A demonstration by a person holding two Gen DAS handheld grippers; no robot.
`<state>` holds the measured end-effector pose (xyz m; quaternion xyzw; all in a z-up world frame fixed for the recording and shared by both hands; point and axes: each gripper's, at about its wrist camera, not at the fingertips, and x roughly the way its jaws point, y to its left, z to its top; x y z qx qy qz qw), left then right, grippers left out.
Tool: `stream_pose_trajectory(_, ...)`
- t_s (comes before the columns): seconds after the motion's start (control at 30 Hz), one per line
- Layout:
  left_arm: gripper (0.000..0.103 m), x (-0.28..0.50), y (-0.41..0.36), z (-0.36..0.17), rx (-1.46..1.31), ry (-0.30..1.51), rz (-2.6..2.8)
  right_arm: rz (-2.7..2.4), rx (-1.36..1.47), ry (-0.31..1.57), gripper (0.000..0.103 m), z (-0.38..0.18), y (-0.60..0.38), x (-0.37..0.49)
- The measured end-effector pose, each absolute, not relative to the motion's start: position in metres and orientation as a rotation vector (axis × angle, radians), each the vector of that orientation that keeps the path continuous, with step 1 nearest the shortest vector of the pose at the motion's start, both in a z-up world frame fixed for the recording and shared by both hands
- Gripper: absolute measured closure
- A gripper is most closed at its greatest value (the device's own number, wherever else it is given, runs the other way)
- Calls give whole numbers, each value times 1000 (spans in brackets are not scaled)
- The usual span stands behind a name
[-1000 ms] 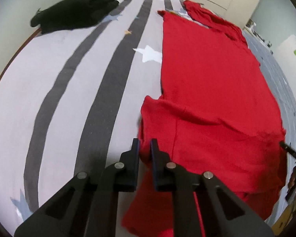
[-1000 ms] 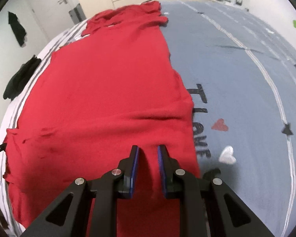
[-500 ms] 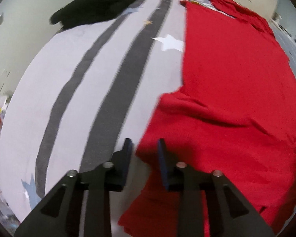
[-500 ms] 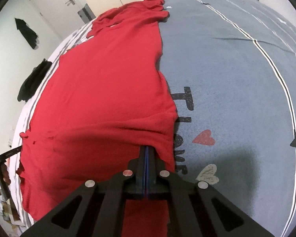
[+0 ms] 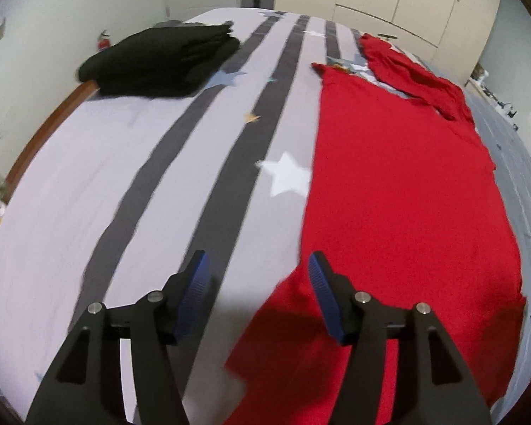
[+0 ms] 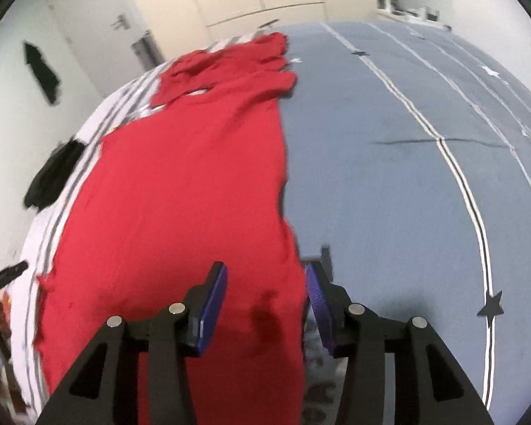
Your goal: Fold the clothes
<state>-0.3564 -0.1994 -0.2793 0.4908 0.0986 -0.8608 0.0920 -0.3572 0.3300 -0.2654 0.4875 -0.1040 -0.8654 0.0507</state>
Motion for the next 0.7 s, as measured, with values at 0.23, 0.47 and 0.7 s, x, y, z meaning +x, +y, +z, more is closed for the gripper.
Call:
stream_pose_trajectory(0.23, 48, -465, -192, -294, 1471, 253, -2661, -2660, 1493, -344, 60, -282, 326, -446)
stream_pose_trajectory(0.47, 48, -596, -173, -305, 1469, 197, -2744, -2692, 1503, -450, 60, -300, 341, -558)
stream_pose_trajectory(0.7, 48, -708, -178, -319, 1482, 264, -2714, -2678, 1488, -515, 54, -308, 350, -651)
